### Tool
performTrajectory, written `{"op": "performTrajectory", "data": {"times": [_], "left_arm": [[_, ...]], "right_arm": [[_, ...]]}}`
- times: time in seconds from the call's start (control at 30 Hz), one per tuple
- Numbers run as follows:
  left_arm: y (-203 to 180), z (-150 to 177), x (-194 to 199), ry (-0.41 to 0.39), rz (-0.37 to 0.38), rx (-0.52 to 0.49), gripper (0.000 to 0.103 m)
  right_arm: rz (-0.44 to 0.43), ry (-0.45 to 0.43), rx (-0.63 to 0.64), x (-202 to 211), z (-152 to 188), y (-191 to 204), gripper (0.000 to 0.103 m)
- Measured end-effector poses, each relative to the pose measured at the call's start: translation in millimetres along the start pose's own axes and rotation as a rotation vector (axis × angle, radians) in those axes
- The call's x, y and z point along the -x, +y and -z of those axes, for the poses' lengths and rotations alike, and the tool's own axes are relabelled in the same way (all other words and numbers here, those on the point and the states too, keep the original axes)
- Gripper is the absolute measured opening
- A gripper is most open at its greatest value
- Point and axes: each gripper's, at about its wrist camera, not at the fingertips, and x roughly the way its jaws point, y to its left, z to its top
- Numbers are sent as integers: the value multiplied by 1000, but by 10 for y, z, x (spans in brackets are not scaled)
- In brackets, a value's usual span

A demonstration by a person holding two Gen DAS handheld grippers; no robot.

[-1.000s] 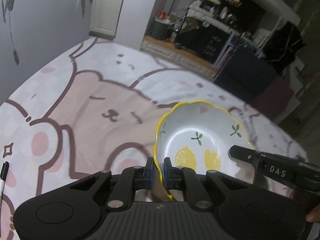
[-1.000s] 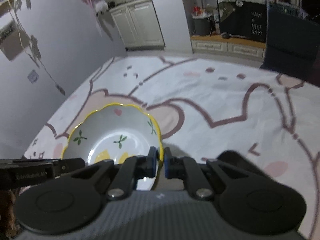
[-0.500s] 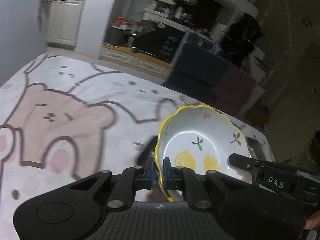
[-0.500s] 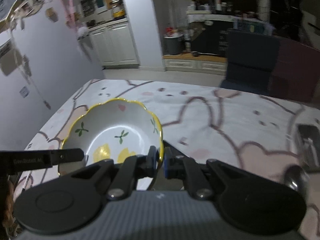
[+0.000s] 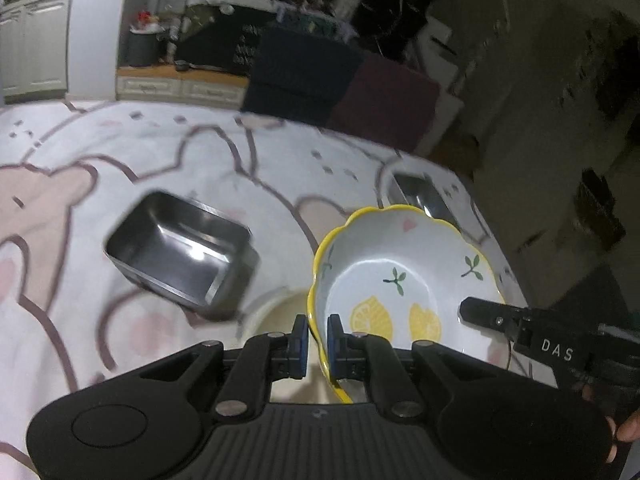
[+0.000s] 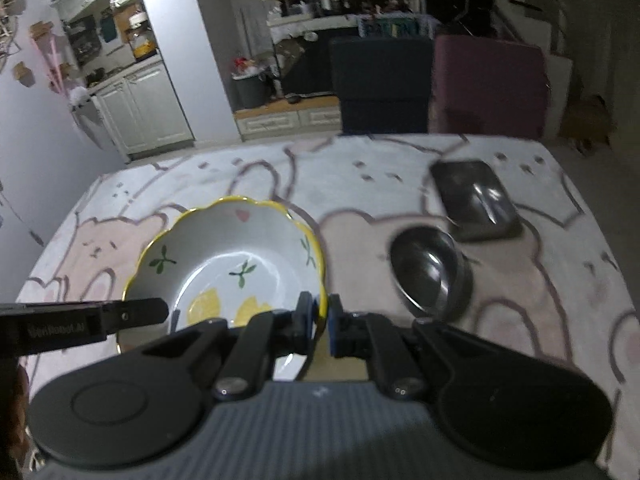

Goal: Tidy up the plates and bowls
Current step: 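Lift the lemon bowl with both grippers and carry it over the cream bowl, then lower the lemon bowl into the cream bowl with both grippers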

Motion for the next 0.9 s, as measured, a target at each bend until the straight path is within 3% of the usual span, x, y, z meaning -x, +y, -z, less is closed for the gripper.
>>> {"op": "performTrajectory", "data": {"times": [0.2,0.47,0.9], "left_arm": [[10,228,-221,76,-14,2,10],[110,341,-411,126,-46,20,10],[210,422,-643,156,-33,65,12]], "right_arm": [[23,81,5,-74,218,-186,9],[43,162,54,-328,380,-114,9],[86,209,101,-596,363,-30,9]]}}
